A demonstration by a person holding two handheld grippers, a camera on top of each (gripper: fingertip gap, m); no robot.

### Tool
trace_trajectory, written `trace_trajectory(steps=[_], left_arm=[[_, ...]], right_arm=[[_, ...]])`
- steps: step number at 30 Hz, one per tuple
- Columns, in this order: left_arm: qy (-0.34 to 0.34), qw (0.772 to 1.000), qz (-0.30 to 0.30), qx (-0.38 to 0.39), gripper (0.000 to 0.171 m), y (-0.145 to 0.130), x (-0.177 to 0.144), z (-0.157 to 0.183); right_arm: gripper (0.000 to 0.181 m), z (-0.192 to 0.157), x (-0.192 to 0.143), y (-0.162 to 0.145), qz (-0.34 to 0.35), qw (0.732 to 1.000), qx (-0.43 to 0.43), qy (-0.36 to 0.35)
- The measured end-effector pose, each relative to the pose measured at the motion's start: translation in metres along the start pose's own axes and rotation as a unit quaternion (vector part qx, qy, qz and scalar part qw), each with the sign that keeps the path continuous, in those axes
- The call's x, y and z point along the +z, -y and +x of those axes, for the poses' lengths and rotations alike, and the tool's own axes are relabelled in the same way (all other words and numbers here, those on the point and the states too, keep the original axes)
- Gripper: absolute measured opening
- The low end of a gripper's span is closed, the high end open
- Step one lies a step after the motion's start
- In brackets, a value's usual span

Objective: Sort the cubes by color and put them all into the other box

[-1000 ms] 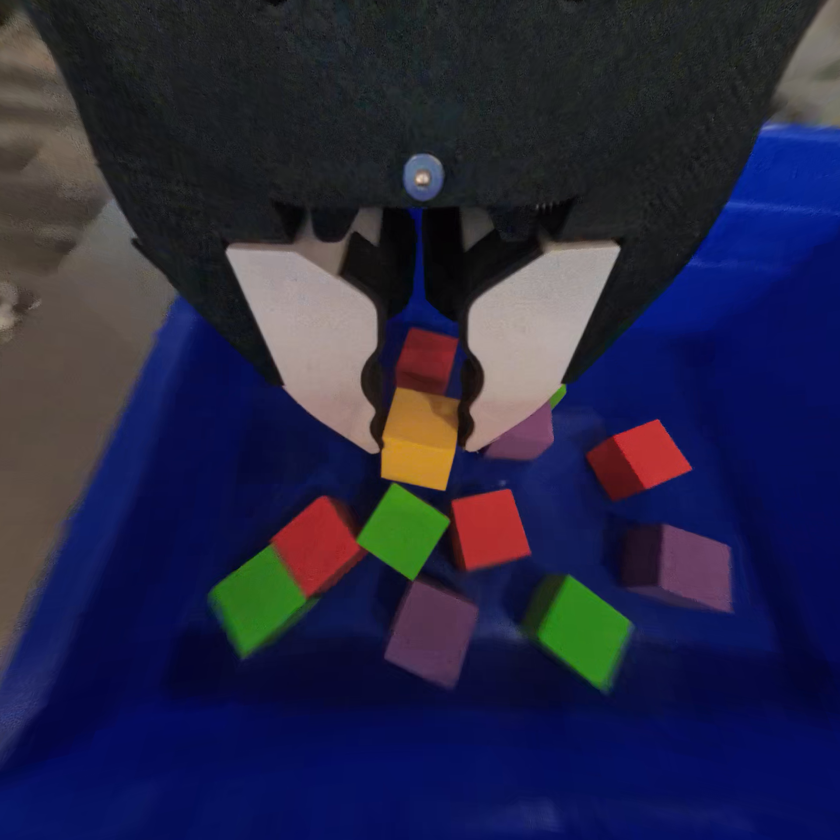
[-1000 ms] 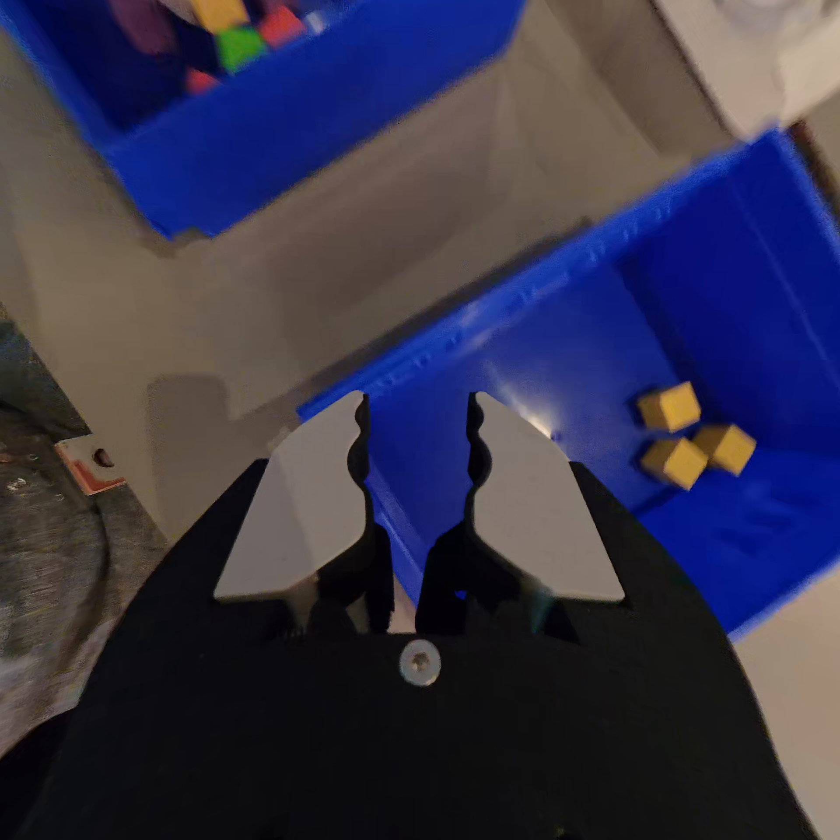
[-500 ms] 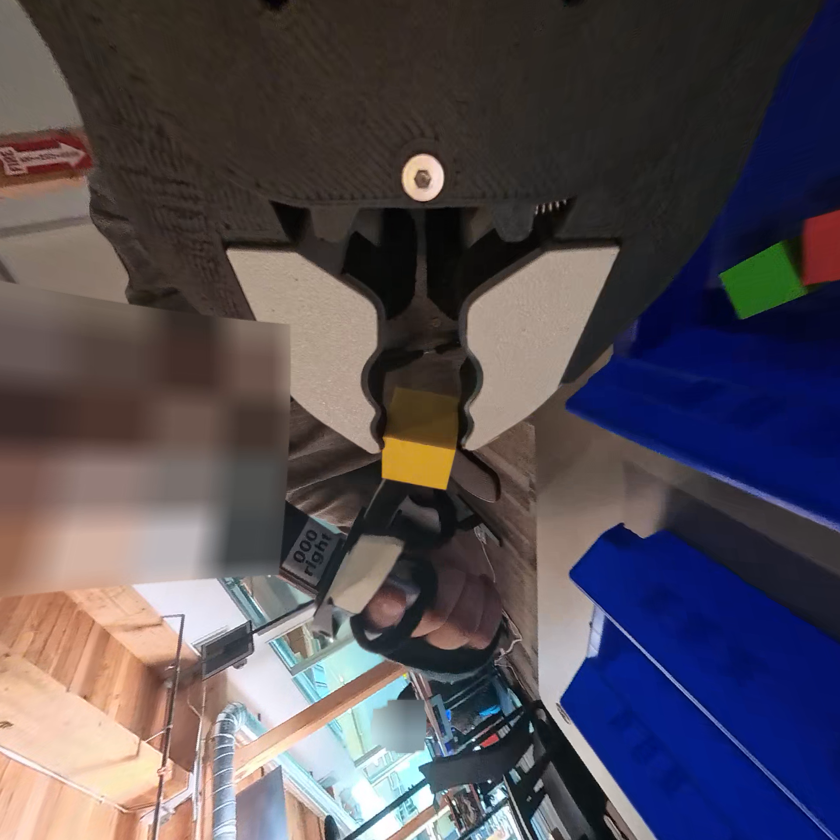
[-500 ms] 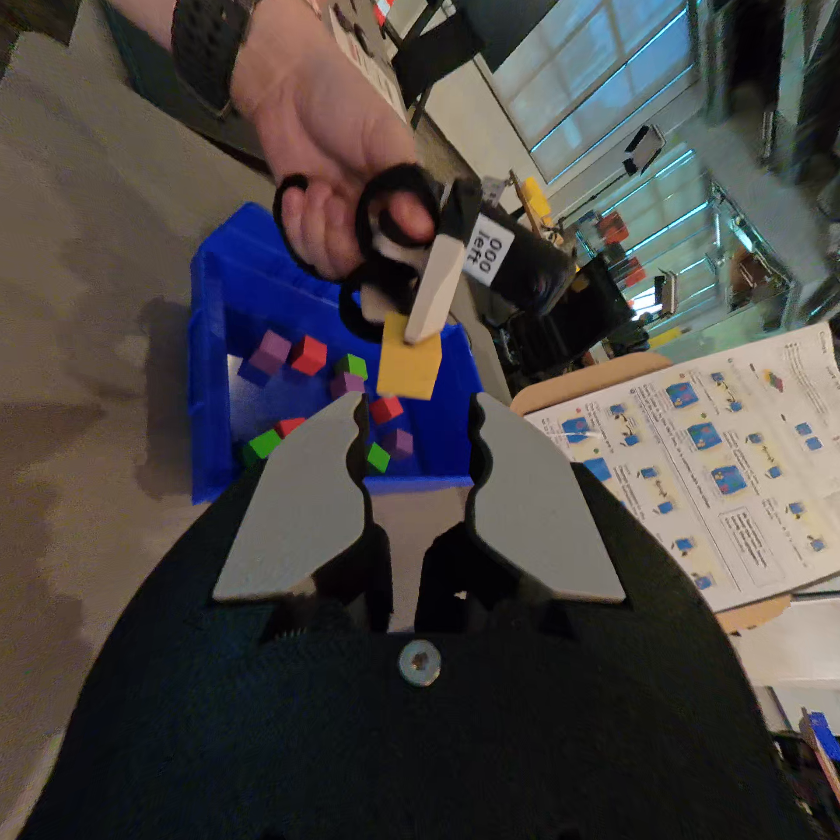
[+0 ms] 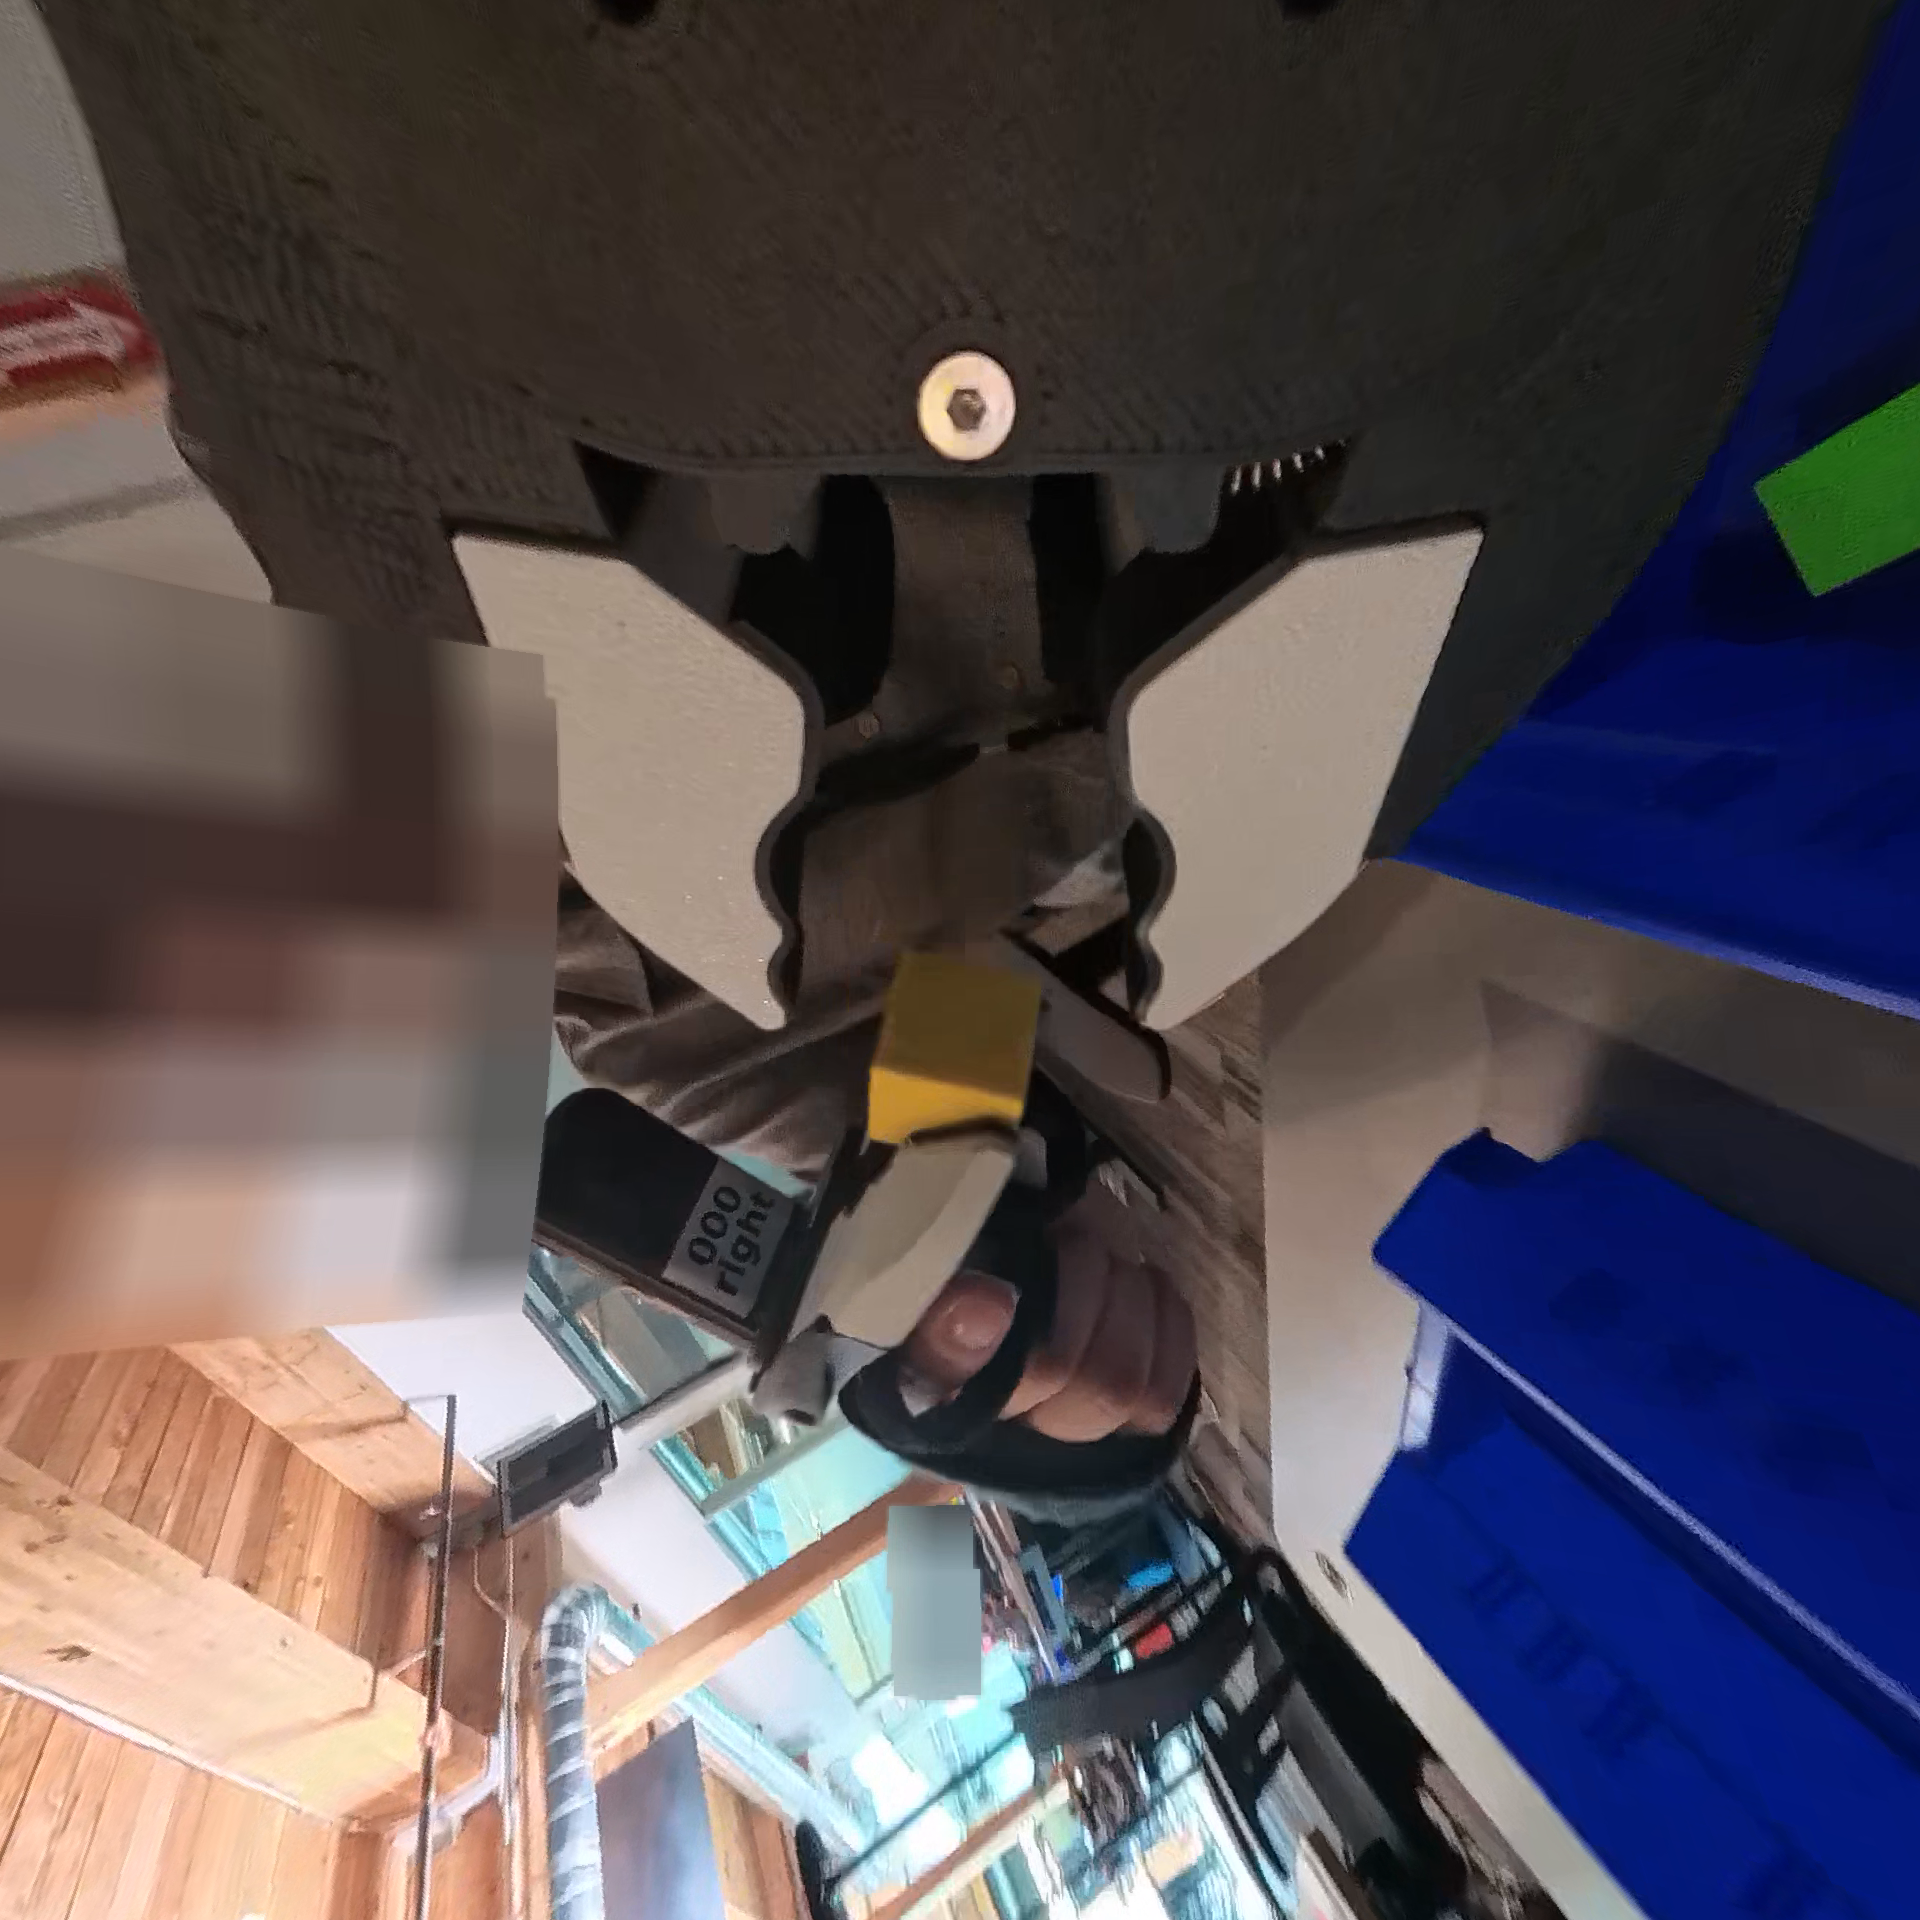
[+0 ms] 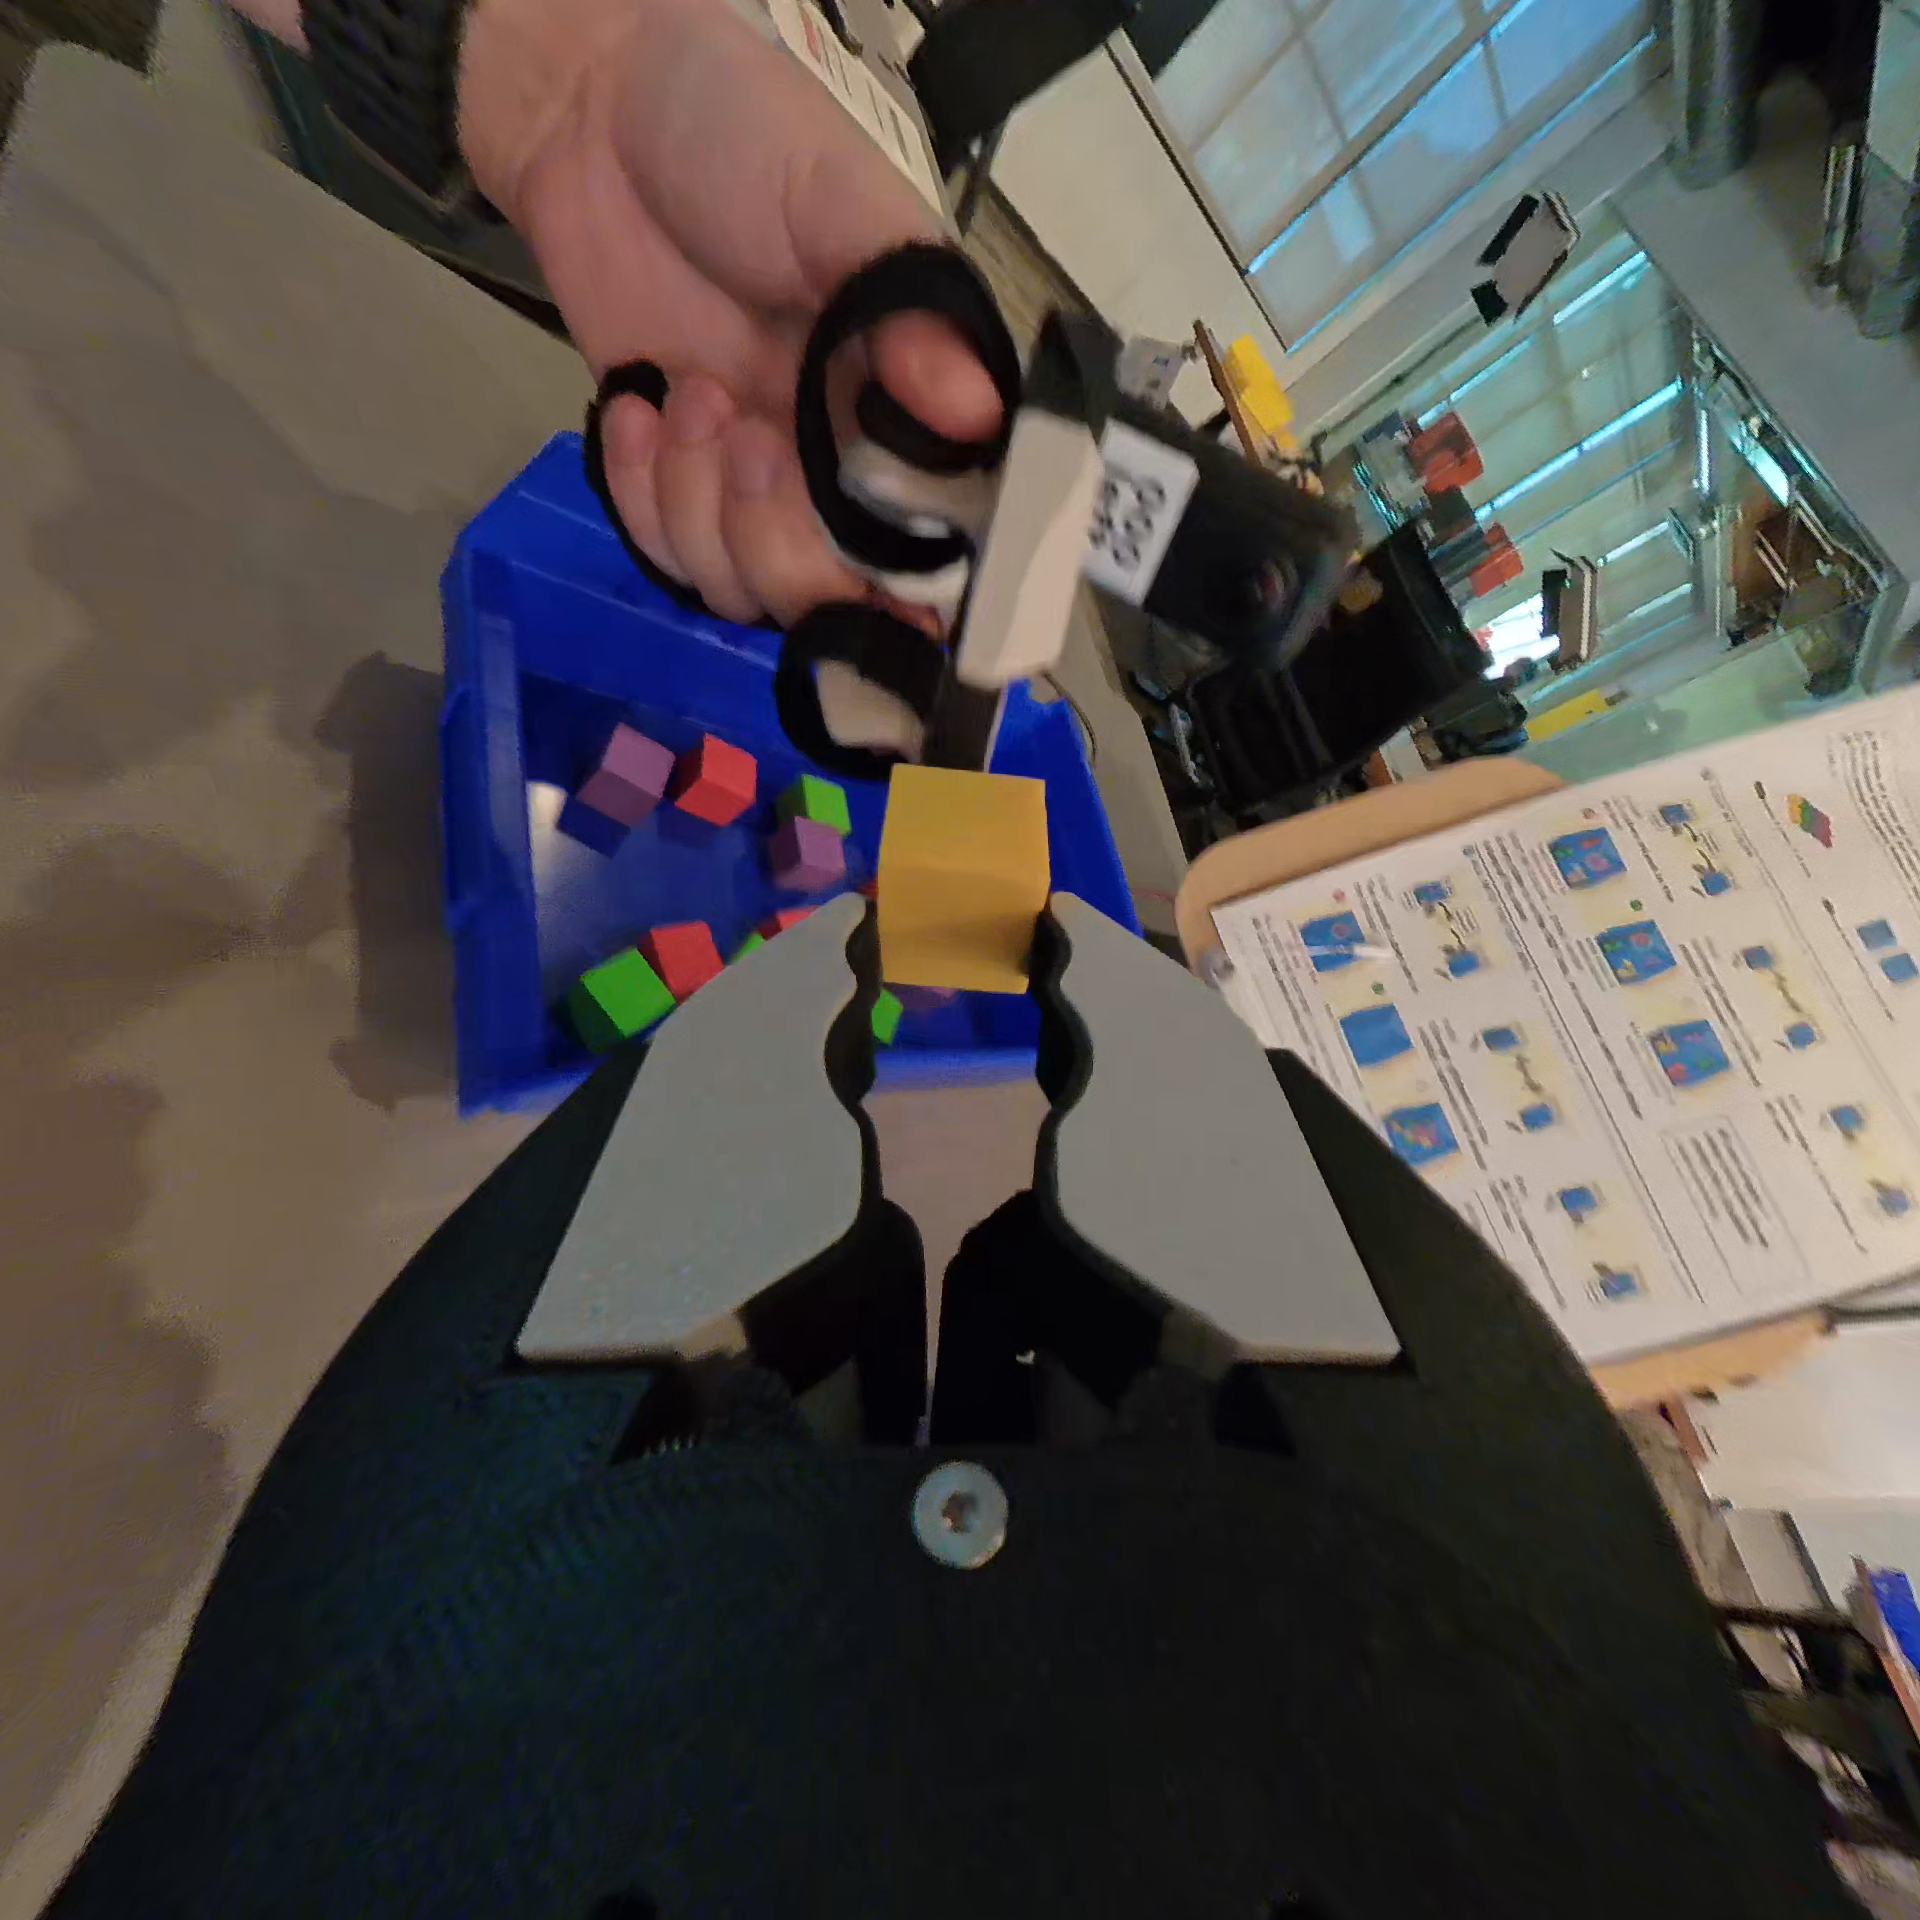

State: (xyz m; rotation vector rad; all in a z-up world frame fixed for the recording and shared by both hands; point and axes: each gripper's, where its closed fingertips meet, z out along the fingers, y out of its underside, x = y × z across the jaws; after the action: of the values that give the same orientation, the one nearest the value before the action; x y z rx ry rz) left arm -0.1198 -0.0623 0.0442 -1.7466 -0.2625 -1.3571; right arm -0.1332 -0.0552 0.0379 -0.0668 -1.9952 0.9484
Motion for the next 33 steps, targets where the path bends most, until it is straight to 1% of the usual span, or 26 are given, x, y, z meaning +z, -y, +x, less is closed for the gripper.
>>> trace_trajectory(steps=[1, 2, 3, 4, 5, 6, 8, 9, 11, 12, 13, 16, 19, 22, 27, 30, 33], left_arm=[[0.011, 1.0, 0.019, 0.011, 0.062, 0.005, -0.004, 0.001], [0.028, 0.999, 0.035, 0.025, 0.061, 0.01, -0.009, 0.001], [0.059, 0.996, 0.045, 0.041, 0.061, 0.013, -0.014, -0.001], [0.105, 0.991, 0.051, 0.059, 0.059, 0.014, -0.019, -0.007], [0.155, 0.984, 0.052, 0.074, 0.056, 0.013, -0.024, -0.013], [0.2, 0.975, 0.052, 0.086, 0.052, 0.012, -0.029, -0.017], [0.248, 0.96, 0.058, 0.114, 0.05, 0.009, -0.031, -0.014], [0.258, 0.955, 0.064, 0.133, 0.05, 0.007, -0.029, -0.008], [0.278, 0.94, 0.089, 0.176, 0.049, 0.004, -0.025, 0.006], [0.29, 0.931, 0.105, 0.196, 0.049, 0.004, -0.025, 0.012], [0.301, 0.922, 0.121, 0.21, 0.048, 0.002, -0.025, 0.017], [0.325, 0.903, 0.165, 0.228, 0.046, 0.001, -0.033, 0.029], [0.357, 0.887, 0.174, 0.234, 0.046, 0.002, -0.045, 0.036], [0.363, 0.878, 0.202, 0.238, 0.044, 0.0, -0.056, 0.041], [0.373, 0.873, 0.212, 0.233, 0.043, -0.002, -0.069, 0.041], [0.371, 0.872, 0.215, 0.237, 0.042, -0.002, -0.071, 0.044], [0.369, 0.872, 0.214, 0.239, 0.041, -0.003, -0.07, 0.046]], right_arm=[[0.027, 0.008, -0.007, -0.008, -0.015, 1.0, 0.0, -0.005], [0.027, 0.018, -0.015, -0.022, -0.043, 0.999, 0.006, -0.006], [0.027, 0.029, -0.024, -0.041, -0.085, 0.996, 0.02, -0.001], [0.027, 0.042, -0.034, -0.064, -0.13, 0.991, 0.042, 0.007], [0.027, 0.054, -0.045, -0.091, -0.186, 0.979, 0.075, 0.02], [0.028, 0.063, -0.057, -0.121, -0.25, 0.961, 0.116, 0.037], [0.028, 0.076, -0.083, -0.182, -0.375, 0.907, 0.183, 0.067], [0.028, 0.075, -0.095, -0.21, -0.431, 0.871, 0.219, 0.091], [0.028, 0.066, -0.107, -0.254, -0.5, 0.809, 0.279, 0.133], [0.028, 0.056, -0.112, -0.272, -0.529, 0.775, 0.308, 0.159], [0.028, 0.048, -0.113, -0.287, -0.551, 0.747, 0.328, 0.173], [0.029, 0.037, -0.104, -0.322, -0.584, 0.71, 0.35, 0.181], [0.029, 0.028, -0.092, -0.342, -0.592, 0.68, 0.391, 0.186], [0.029, 0.027, -0.087, -0.356, -0.604, 0.657, 0.414, 0.179], [0.029, 0.037, -0.077, -0.369, -0.606, 0.653, 0.423, 0.167], [0.029, 0.042, -0.075, -0.377, -0.616, 0.651, 0.414, 0.158], [0.029, 0.042, -0.073, -0.378, -0.621, 0.651, 0.405, 0.159]])
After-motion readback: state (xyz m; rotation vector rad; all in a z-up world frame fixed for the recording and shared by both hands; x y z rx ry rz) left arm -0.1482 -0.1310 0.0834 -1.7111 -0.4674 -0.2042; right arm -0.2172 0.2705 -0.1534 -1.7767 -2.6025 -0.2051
